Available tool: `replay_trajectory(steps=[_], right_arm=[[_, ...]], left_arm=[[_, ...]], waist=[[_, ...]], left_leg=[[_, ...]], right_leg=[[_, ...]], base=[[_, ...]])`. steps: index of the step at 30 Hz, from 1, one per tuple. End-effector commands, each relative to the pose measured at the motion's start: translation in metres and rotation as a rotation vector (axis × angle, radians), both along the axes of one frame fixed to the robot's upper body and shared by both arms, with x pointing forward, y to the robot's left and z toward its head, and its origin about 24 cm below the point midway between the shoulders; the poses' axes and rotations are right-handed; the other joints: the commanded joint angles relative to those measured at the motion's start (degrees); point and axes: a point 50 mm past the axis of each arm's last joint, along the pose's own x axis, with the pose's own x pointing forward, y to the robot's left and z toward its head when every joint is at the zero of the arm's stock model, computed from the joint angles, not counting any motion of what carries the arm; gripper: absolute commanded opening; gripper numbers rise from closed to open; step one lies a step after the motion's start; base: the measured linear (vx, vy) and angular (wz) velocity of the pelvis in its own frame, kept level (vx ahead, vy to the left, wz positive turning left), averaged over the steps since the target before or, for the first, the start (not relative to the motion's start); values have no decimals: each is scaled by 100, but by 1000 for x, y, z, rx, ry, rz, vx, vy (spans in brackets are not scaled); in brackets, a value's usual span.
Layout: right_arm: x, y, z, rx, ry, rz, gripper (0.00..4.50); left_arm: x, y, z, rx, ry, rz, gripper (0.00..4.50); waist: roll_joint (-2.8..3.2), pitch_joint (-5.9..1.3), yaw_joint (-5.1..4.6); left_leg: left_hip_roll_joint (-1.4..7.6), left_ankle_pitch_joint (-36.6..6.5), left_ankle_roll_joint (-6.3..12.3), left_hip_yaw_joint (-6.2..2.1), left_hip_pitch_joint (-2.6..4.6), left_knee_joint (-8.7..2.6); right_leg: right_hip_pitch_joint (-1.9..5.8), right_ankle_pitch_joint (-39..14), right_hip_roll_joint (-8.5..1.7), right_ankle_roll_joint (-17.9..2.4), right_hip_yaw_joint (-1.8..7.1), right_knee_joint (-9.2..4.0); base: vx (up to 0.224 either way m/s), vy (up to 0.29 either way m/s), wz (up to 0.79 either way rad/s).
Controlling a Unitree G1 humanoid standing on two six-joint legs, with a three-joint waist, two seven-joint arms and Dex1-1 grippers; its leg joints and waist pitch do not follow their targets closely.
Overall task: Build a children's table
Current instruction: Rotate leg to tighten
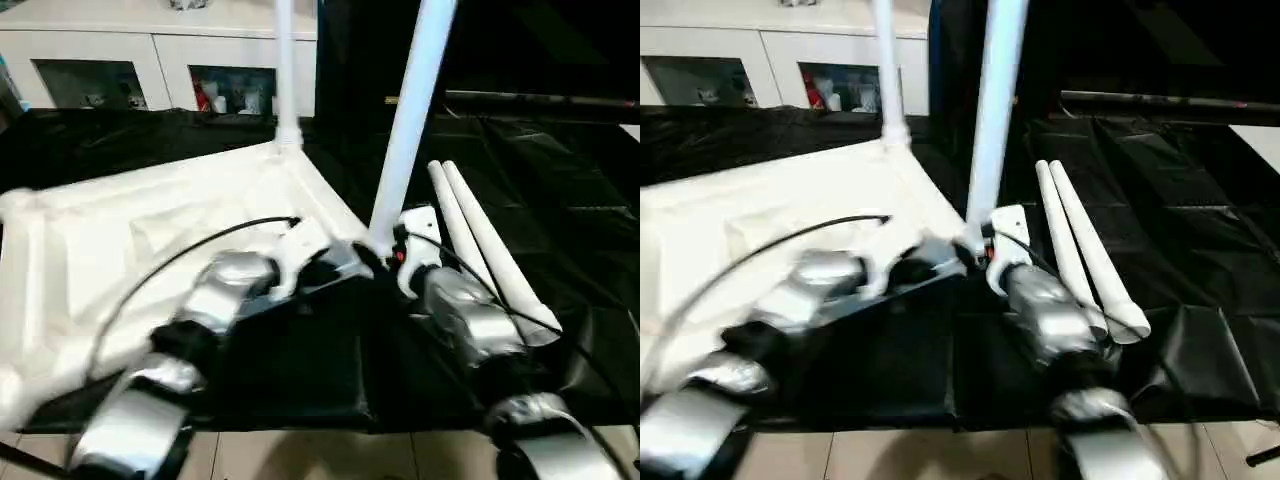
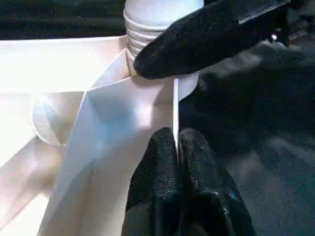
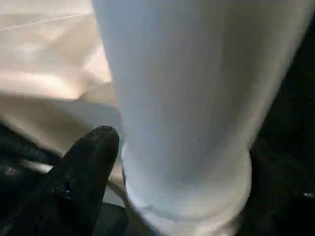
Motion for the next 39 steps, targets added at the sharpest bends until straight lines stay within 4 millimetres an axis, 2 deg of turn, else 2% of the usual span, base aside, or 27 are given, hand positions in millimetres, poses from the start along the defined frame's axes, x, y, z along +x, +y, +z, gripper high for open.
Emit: replay_trajectory(steps=[1,8,9,12,14,15,20,24,28,29,31,32,33,34,35,36,37,38,39], right_arm=[[-4,-3,9,4,-21,101,376],[-15,-11,17,13,-27,287,376],[-16,-10,18,8,-27,303,350],[-18,-8,16,-10,-16,335,339],[-20,-6,14,-15,-13,354,317],[-21,-6,14,-18,-10,363,305],[-24,-4,10,-24,3,381,270],[-25,-4,7,-12,23,365,264],[-21,-8,-4,-1,53,214,263],[-18,-10,-7,2,63,142,263],[-16,-11,-10,5,70,96,262],[-12,-13,-18,13,98,-54,262],[-9,-14,-22,16,116,-136,262],[-9,-14,-22,16,117,-143,262],[-6,-15,-26,16,140,-234,262],[-2,-15,-30,15,163,-348,262],[-1,-15,-31,15,170,-382,262],[2,-13,-32,23,182,-448,262],[4,-12,-32,39,191,-490,261]], left_arm=[[-9,1,-1,-100,28,-65,0],[-15,23,3,-108,70,-118,0],[-15,24,3,-108,72,-119,0],[-14,26,1,-102,77,-117,0],[-14,27,1,-103,80,-116,0],[-14,27,1,-103,80,-116,0],[-17,27,0,-107,82,-121,0],[-18,25,0,-111,83,-121,0],[-13,21,-3,-101,69,-51,0],[-10,18,-3,-99,62,-16,0],[-9,17,-4,-98,57,5,0],[-2,7,-4,-98,33,76,0],[1,1,-3,-98,22,108,0],[2,0,-3,-98,22,111,0],[5,-7,-3,-96,11,151,0],[11,-18,-3,-93,2,212,0],[12,-21,-3,-91,0,231,0],[15,-29,-2,-95,0,264,0],[16,-34,-1,-99,0,277,0]], waist=[[-67,-321,13],[-75,-313,1],[-85,-314,2],[-78,-307,10],[-101,-310,15],[-94,-312,20],[-95,-312,23],[-95,-316,23],[-97,-312,19],[-94,-304,8],[-99,-297,1],[-118,-295,-3],[-108,-277,-13],[-111,-273,-17],[-104,-274,-17],[-106,-276,-36],[-106,-273,-37],[-95,-284,-22],[-108,-289,-24]], left_leg=[[-69,-632,525,98,-113,-348],[-63,-738,501,103,-118,-353],[-63,-739,479,105,-108,-352],[-65,-726,456,110,-100,-351],[-66,-689,438,106,-108,-352],[-66,-666,436,105,-108,-351],[-69,-617,444,106,-117,-346],[-71,-630,444,109,-108,-345],[-73,-635,410,106,-112,-350],[-77,-692,345,111,-101,-356],[-82,-752,304,105,-110,-362],[-79,-792,289,99,-107,-366],[-90,-889,260,111,-74,-371],[-102,-943,236,112,-61,-370],[-111,-982,189,88,-74,-381],[-120,-1030,184,97,-60,-373],[-119,-1063,169,100,-39,-376],[-132,-1075,186,89,-34,-371],[-133,-1015,212,88,-70,-372]], right_leg=[[405,-1122,-200,-1090,235,-395],[403,-1227,-207,-1094,246,-392],[391,-1287,-204,-1076,245,-399],[381,-1335,-200,-1060,249,-407],[389,-1353,-204,-1015,251,-402],[390,-1349,-207,-1012,251,-398],[396,-1259,-204,-1022,253,-388],[392,-1295,-202,-1012,254,-391],[389,-1356,-201,-983,252,-396],[366,-1535,-205,-934,254,-422],[375,-1713,-204,-871,250,-438],[371,-1820,-200,-807,251,-449],[319,-1974,-185,-771,263,-480],[311,-2113,-186,-744,263,-497],[332,-2324,-192,-668,265,-506],[300,-2416,-183,-626,275,-534],[283,-2460,-184,-615,279,-546],[294,-2508,-184,-588,275,-549],[311,-2408,-184,-568,279,-544]], base=[[0,0,0],[0,0,0],[0,0,0],[0,0,0],[0,0,0],[0,0,0],[0,0,0],[0,0,0],[0,0,0],[0,0,0],[0,0,0],[0,0,0],[0,0,0],[0,0,0],[0,0,0],[0,0,0],[0,0,0],[0,0,0],[0,0,0]])
